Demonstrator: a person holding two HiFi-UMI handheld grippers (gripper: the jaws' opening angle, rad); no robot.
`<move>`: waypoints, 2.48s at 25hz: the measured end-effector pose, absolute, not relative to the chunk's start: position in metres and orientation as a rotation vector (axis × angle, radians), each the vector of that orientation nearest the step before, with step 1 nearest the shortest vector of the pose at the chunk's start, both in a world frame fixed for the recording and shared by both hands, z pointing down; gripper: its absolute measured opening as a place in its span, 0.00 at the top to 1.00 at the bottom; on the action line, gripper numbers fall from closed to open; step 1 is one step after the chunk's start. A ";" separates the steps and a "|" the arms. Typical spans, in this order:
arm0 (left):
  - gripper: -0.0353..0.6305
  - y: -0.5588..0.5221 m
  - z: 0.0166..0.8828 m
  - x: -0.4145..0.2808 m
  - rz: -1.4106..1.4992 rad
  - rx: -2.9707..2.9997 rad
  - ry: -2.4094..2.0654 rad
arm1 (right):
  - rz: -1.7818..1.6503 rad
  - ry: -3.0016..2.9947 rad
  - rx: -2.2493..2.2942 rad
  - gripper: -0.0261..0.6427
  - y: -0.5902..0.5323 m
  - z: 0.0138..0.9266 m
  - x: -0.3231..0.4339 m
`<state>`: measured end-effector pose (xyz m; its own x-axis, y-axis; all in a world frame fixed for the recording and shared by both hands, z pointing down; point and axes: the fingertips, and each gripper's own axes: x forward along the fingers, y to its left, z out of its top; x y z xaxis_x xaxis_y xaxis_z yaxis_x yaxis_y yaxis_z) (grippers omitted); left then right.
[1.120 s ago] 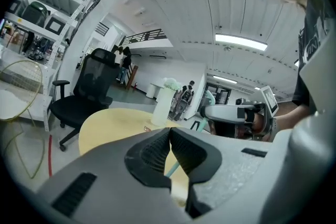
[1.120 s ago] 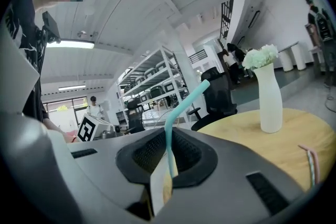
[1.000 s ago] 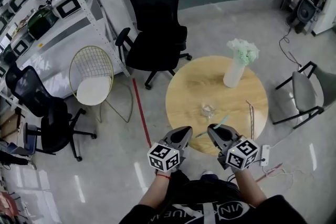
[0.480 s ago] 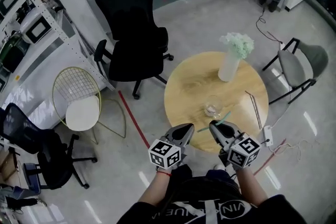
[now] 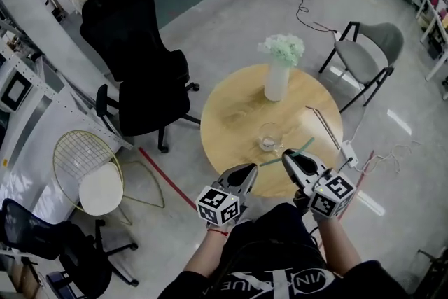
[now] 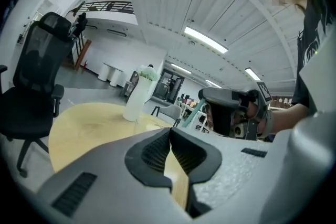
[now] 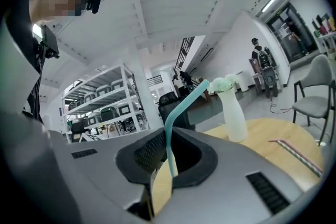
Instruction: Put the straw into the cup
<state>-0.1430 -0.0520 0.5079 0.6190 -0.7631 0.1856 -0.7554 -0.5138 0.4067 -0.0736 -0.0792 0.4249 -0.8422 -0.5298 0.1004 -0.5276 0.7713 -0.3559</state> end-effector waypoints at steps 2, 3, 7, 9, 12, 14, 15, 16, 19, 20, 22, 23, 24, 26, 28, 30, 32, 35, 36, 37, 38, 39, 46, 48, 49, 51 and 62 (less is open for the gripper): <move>0.93 -0.056 0.509 -0.141 -0.028 2.398 -1.175 | -0.583 2.921 -0.919 0.92 -0.085 0.416 -0.069; 0.93 -0.057 0.510 -0.141 -0.032 2.395 -1.164 | -0.582 2.908 -0.937 0.92 -0.088 0.413 -0.066; 0.93 -0.067 0.513 -0.140 -0.043 2.390 -1.131 | -0.561 2.868 -0.973 0.92 -0.106 0.397 -0.063; 0.93 -0.074 0.515 -0.142 -0.042 2.385 -1.125 | -0.541 2.863 -0.973 0.92 -0.118 0.391 -0.064; 0.93 -0.085 0.519 -0.141 -0.025 2.381 -1.119 | -0.524 2.869 -0.980 0.92 -0.136 0.390 -0.064; 0.93 -0.092 0.519 -0.142 -0.010 2.386 -1.118 | -0.521 2.876 -0.990 0.92 -0.146 0.393 -0.065; 0.93 -0.096 0.519 -0.144 -0.005 2.387 -1.121 | -0.520 2.880 -0.993 0.92 -0.150 0.394 -0.066; 0.93 -0.101 0.519 -0.147 -0.006 2.384 -1.126 | -0.520 2.884 -0.995 0.92 -0.153 0.396 -0.067; 0.93 -0.116 0.519 -0.151 -0.014 2.372 -1.135 | -0.533 2.907 -1.003 0.92 -0.162 0.406 -0.069; 0.93 -0.119 0.520 -0.150 -0.010 2.372 -1.132 | -0.548 2.912 -1.008 0.92 -0.165 0.411 -0.069; 0.93 -0.124 0.522 -0.147 0.005 2.371 -1.125 | -0.584 2.916 -1.022 0.92 -0.170 0.421 -0.067; 0.93 -0.127 0.525 -0.147 0.011 2.368 -1.123 | -0.600 2.916 -1.027 0.92 -0.172 0.426 -0.067; 0.93 -0.129 0.527 -0.147 0.014 2.363 -1.121 | -0.615 2.914 -1.026 0.92 -0.174 0.430 -0.067; 0.93 -0.134 0.533 -0.147 0.019 2.349 -1.120 | -0.641 2.907 -1.020 0.92 -0.178 0.438 -0.067; 0.93 -0.136 0.537 -0.147 0.024 2.339 -1.121 | -0.670 2.896 -1.013 0.92 -0.183 0.443 -0.068; 0.93 -0.139 0.541 -0.148 0.029 2.329 -1.124 | -0.691 2.898 -1.013 0.92 -0.186 0.450 -0.069; 0.93 -0.141 0.545 -0.149 0.036 2.319 -1.130 | -0.705 2.908 -1.009 0.92 -0.189 0.457 -0.070; 0.93 -0.142 0.551 -0.151 0.044 2.304 -1.133 | -0.726 2.925 -1.008 0.92 -0.191 0.468 -0.071; 0.93 -0.143 0.552 -0.151 0.047 2.299 -1.133 | -0.736 2.924 -1.006 0.92 -0.191 0.470 -0.071; 0.93 -0.143 0.553 -0.151 0.050 2.296 -1.133 | -0.745 2.923 -1.006 0.92 -0.192 0.473 -0.071; 0.93 -0.143 0.554 -0.151 0.053 2.293 -1.132 | -0.754 2.923 -1.007 0.92 -0.192 0.475 -0.071; 0.93 -0.143 0.555 -0.151 0.056 2.290 -1.132 | -0.762 2.922 -1.008 0.92 -0.193 0.477 -0.071; 0.93 -0.143 0.563 -0.152 0.062 2.271 -1.134 | -0.804 2.916 -1.004 0.92 -0.193 0.490 -0.072; 0.93 -0.142 0.564 -0.151 0.063 2.270 -1.131 | -0.812 2.915 -1.004 0.92 -0.192 0.493 -0.073; 0.93 -0.142 0.564 -0.150 0.064 2.270 -1.130 | -0.816 2.915 -1.005 0.92 -0.192 0.494 -0.073; 0.93 -0.141 0.565 -0.149 0.065 2.269 -1.127 | -0.823 2.914 -1.010 0.92 -0.191 0.497 -0.073; 0.93 -0.143 0.563 -0.141 0.065 2.282 -1.105 | -0.856 2.873 -1.019 0.92 -0.193 0.503 -0.069</move>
